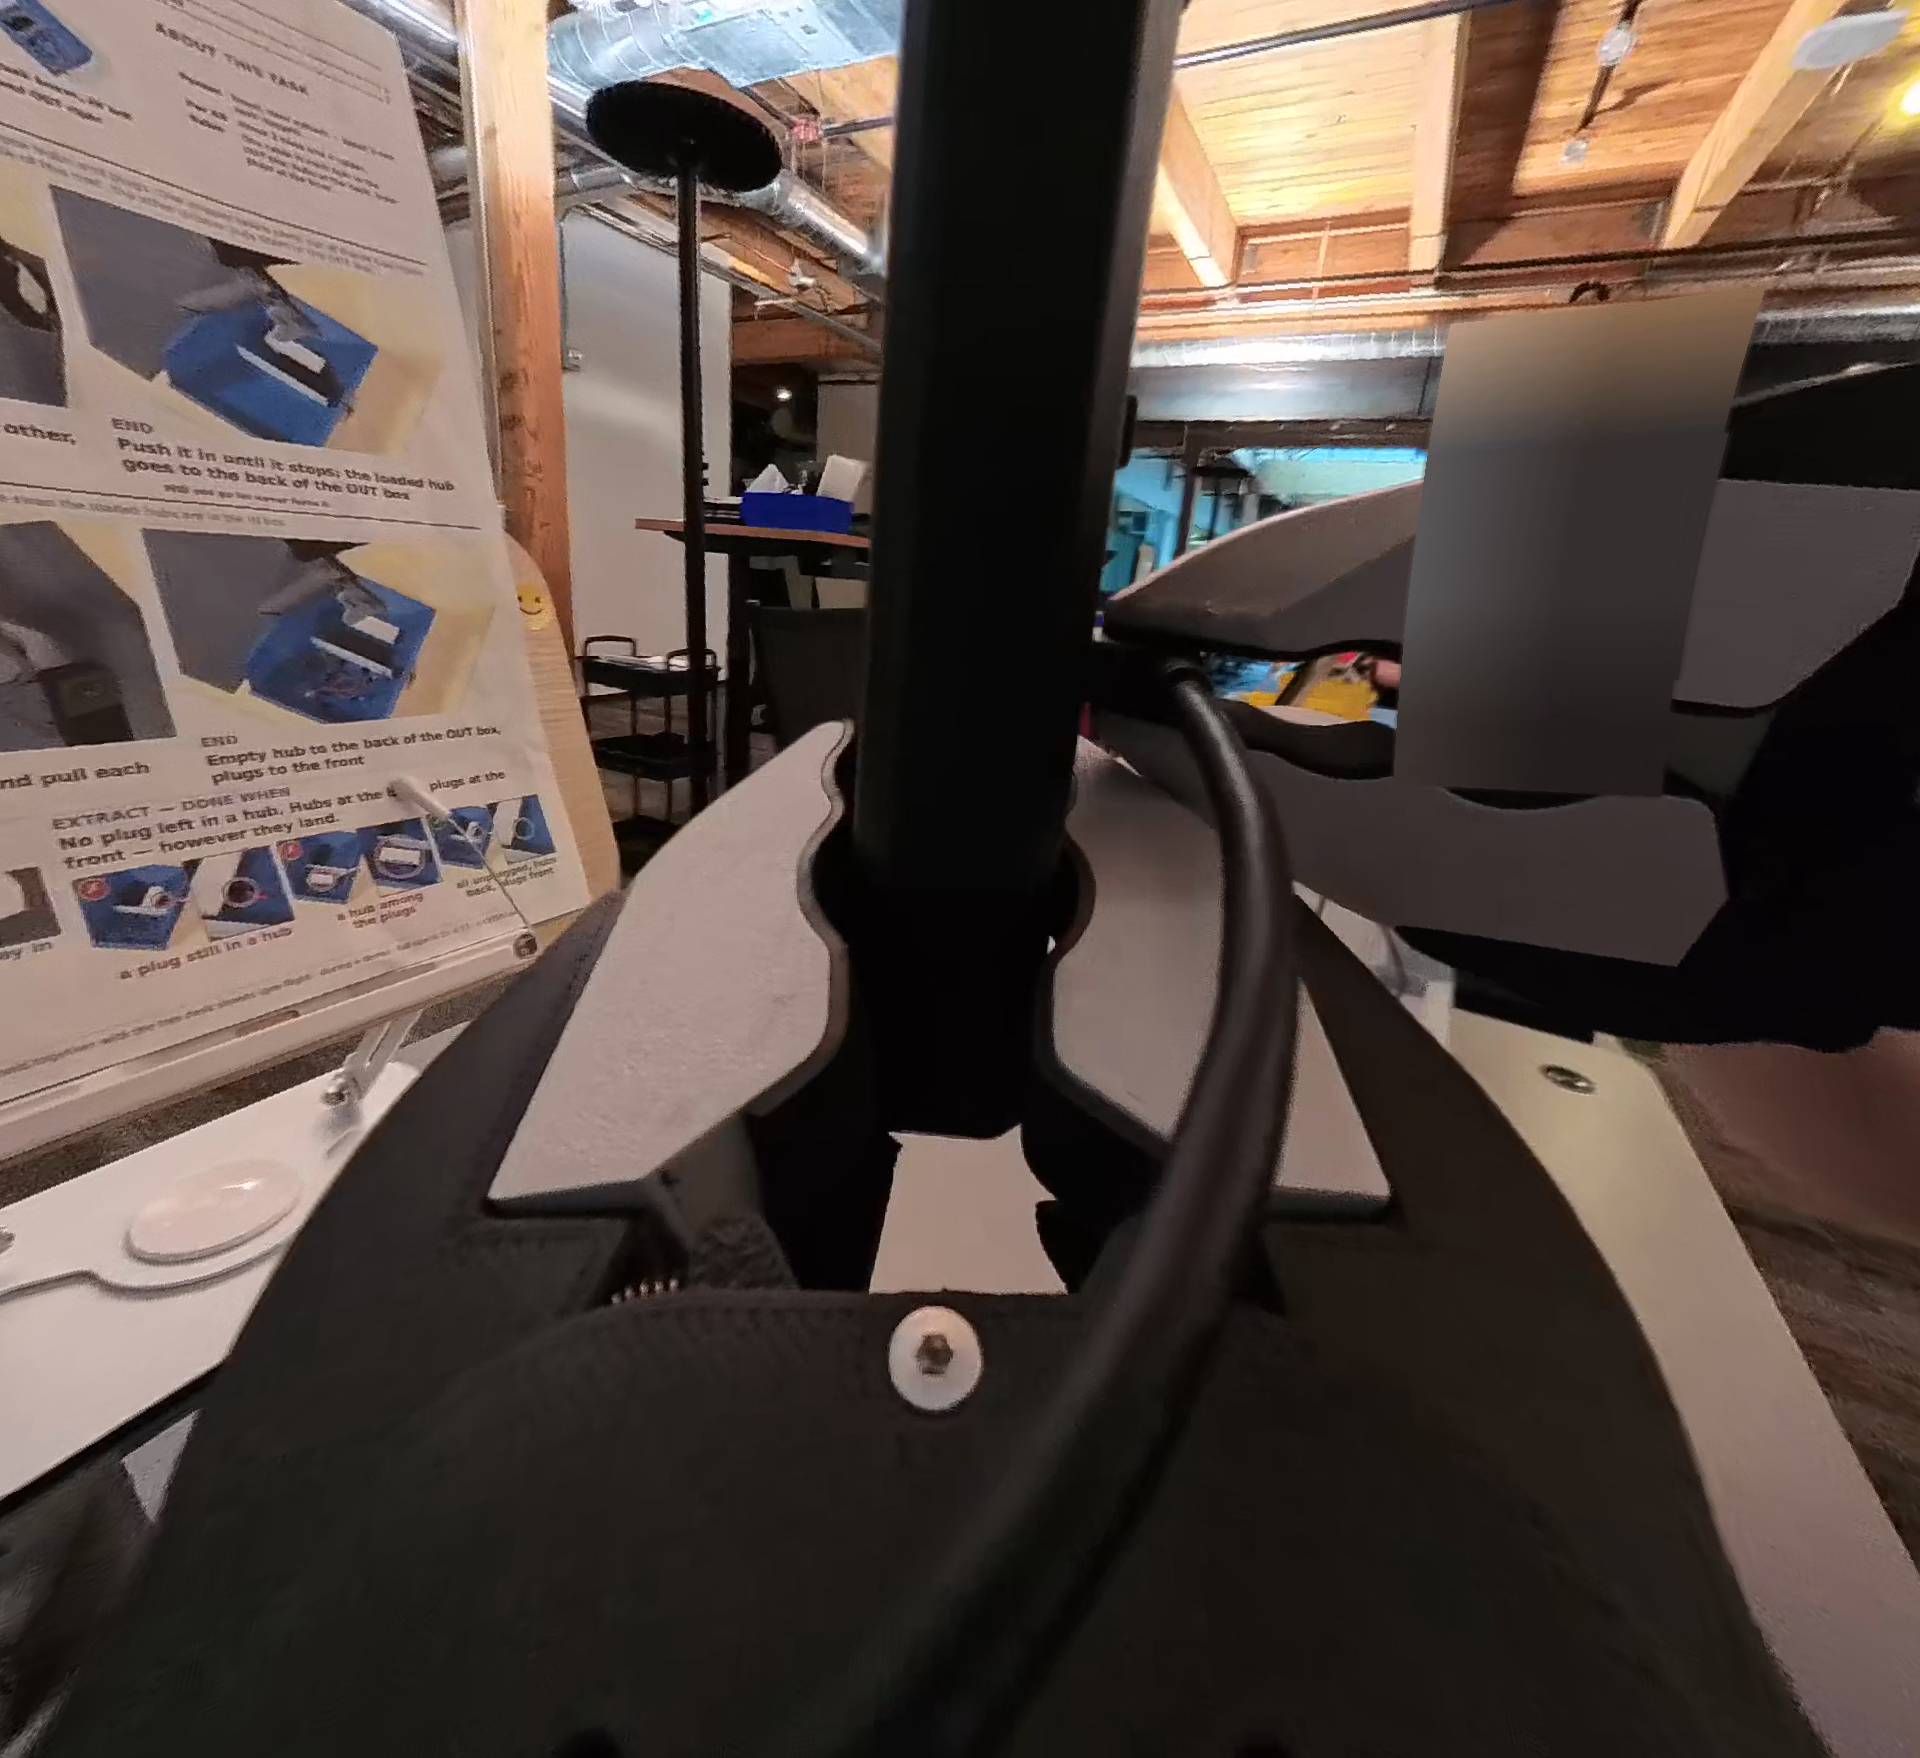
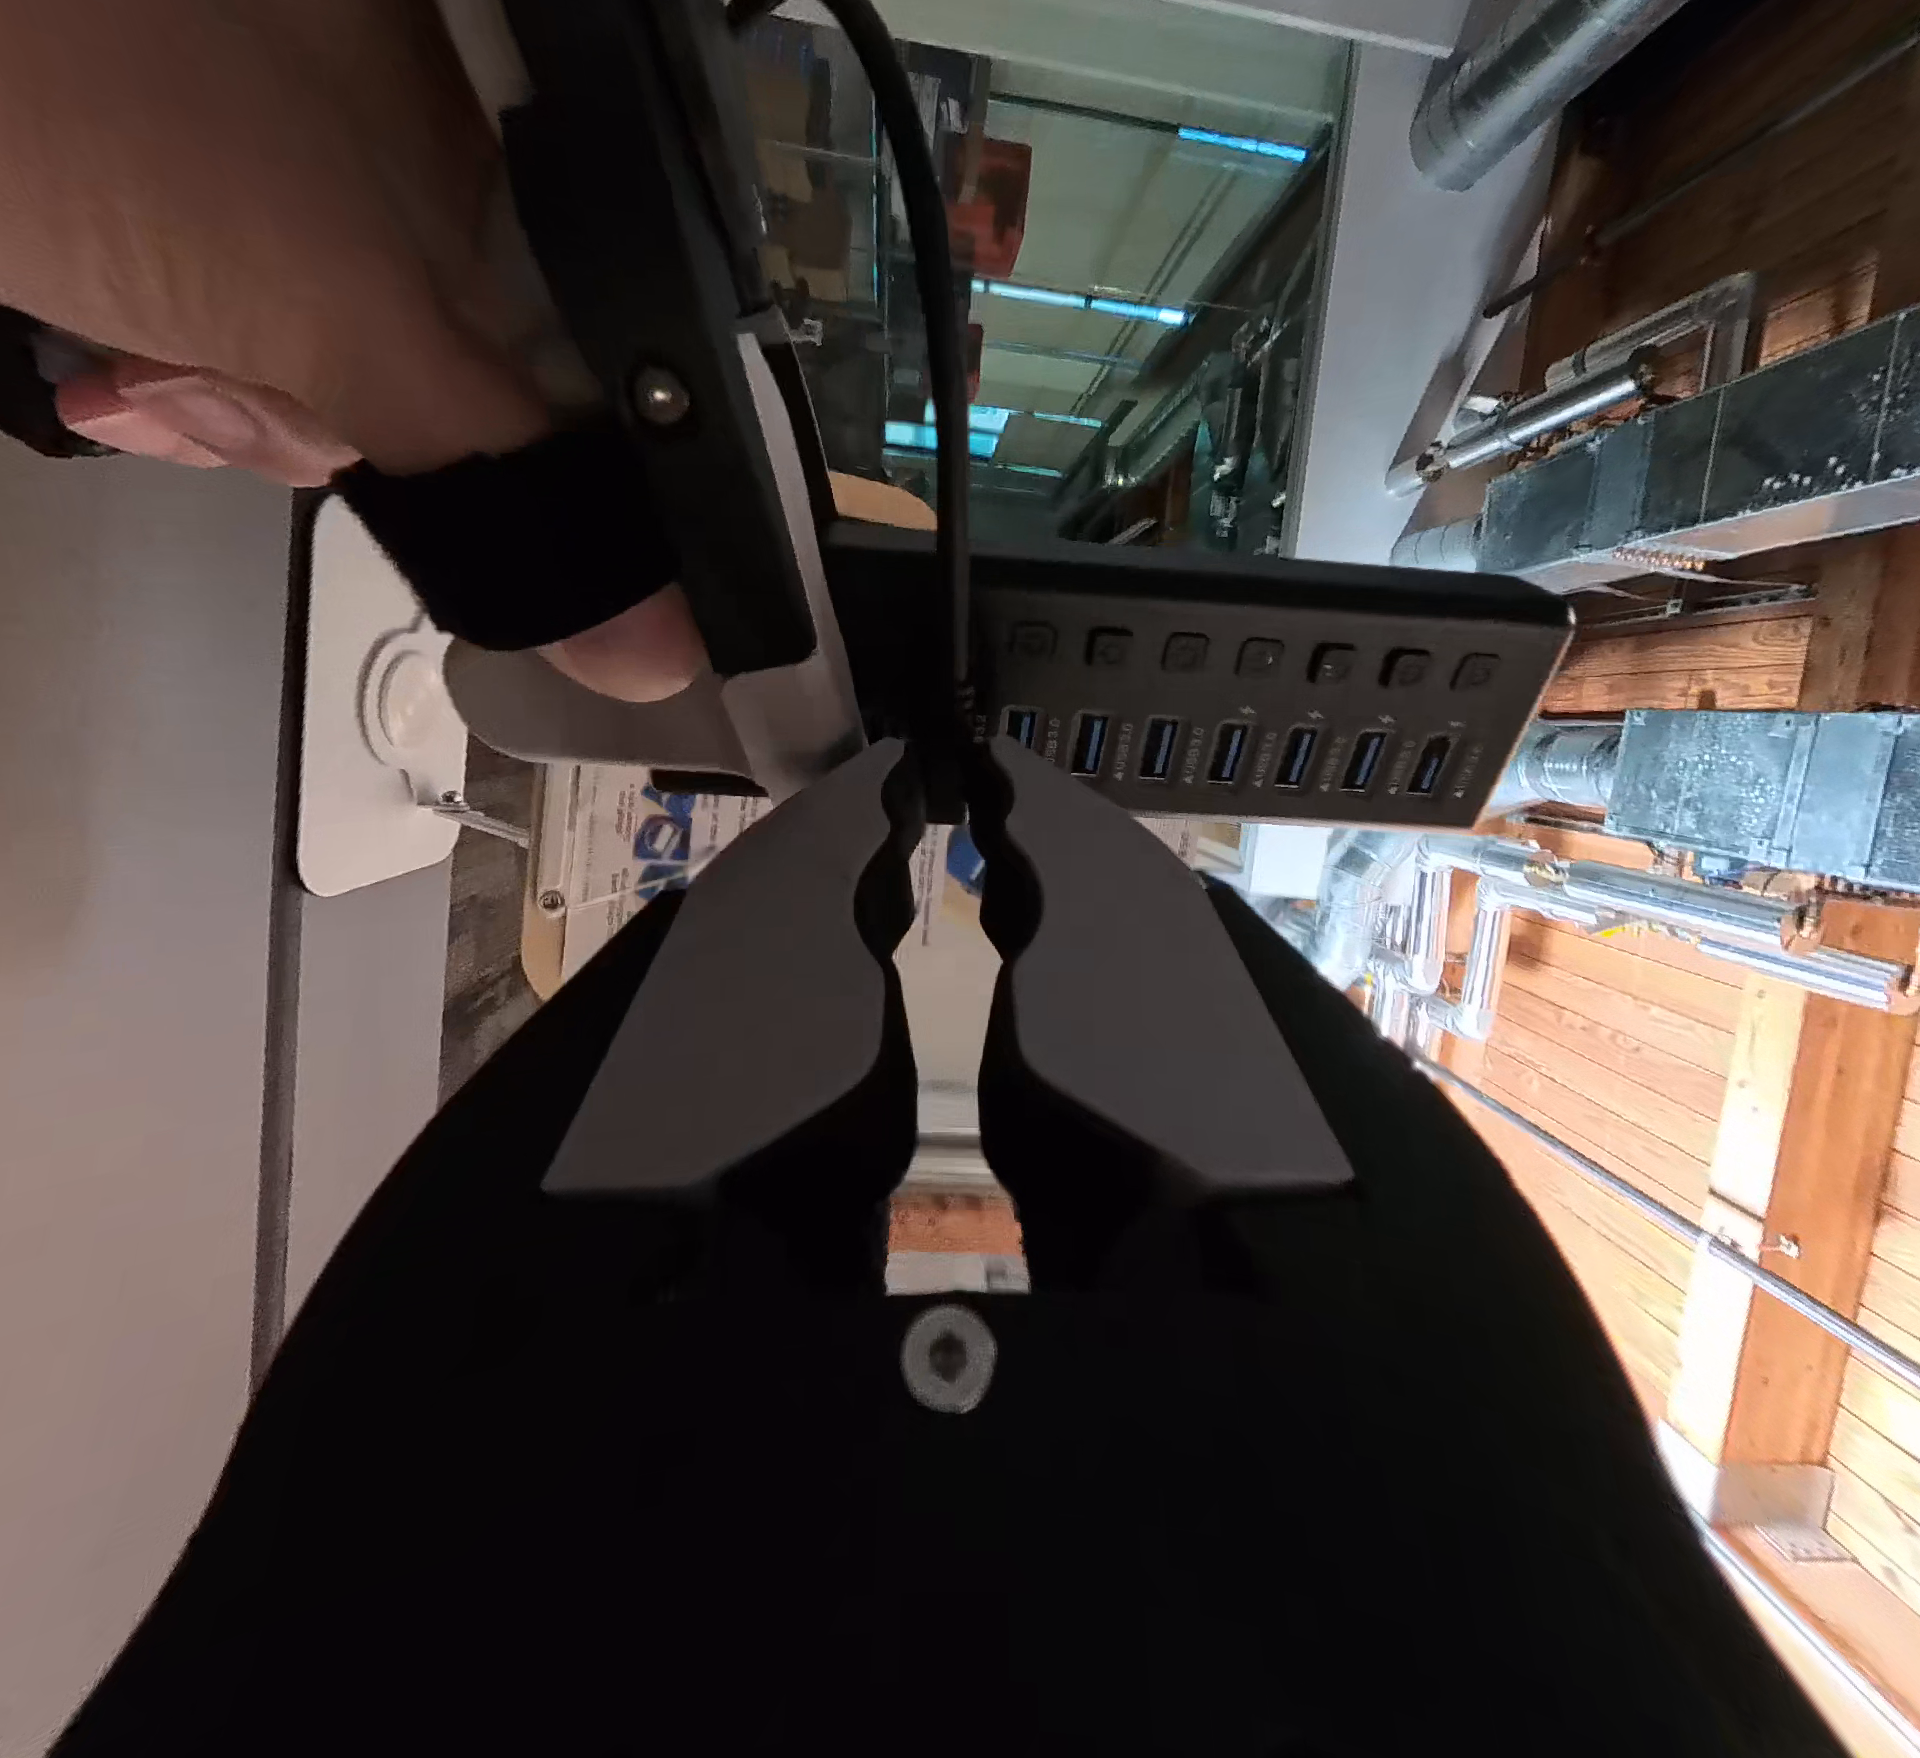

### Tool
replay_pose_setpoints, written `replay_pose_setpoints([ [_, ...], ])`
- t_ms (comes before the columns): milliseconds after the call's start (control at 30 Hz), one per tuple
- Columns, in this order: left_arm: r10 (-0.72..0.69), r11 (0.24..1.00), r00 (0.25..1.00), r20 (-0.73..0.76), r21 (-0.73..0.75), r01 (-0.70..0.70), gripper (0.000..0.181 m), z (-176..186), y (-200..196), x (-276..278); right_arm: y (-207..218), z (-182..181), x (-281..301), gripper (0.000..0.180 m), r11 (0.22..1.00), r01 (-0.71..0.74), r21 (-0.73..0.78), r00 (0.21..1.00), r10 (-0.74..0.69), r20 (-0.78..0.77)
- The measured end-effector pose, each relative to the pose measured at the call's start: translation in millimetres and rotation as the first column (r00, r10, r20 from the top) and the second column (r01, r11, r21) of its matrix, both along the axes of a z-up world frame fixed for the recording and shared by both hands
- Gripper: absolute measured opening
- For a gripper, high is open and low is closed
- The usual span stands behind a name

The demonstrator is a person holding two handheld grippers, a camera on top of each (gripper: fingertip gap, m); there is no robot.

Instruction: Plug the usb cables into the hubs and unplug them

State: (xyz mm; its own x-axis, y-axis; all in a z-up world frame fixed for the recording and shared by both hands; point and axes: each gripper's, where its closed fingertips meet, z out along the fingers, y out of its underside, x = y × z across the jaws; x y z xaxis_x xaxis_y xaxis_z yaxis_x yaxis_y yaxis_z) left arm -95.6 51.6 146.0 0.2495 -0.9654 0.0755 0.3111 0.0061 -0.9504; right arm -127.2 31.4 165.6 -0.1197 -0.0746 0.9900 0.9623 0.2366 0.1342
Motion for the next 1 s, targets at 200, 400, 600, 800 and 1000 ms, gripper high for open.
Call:
replay_pose_setpoints([
  [200,0.091,0.995,0.995,-0.043,0.055,-0.089,0.030,-2,4,-1,2,-2,4,0.008,0.997,0.069,0.032,0.997,-0.070,0.015],
  [400,0.095,0.994,0.994,-0.048,0.067,-0.092,0.031,1,2,-1,-2,1,4,0.008,0.995,0.083,0.059,0.996,-0.084,0.017],
  [600,0.055,0.997,0.998,-0.041,0.064,-0.053,0.031,4,-4,-1,-6,3,3,0.008,0.995,0.061,0.073,0.997,-0.064,0.040],
  [800,0.111,0.987,0.993,0.037,-0.121,-0.106,0.029,1,32,-33,-42,13,-19,0.008,0.986,-0.105,0.126,0.994,0.104,0.018],
  [1000,0.147,0.988,0.987,0.061,0.039,-0.149,0.030,23,22,-61,-29,14,9,0.008,0.997,0.044,-0.059,0.987,-0.053,-0.154],
])
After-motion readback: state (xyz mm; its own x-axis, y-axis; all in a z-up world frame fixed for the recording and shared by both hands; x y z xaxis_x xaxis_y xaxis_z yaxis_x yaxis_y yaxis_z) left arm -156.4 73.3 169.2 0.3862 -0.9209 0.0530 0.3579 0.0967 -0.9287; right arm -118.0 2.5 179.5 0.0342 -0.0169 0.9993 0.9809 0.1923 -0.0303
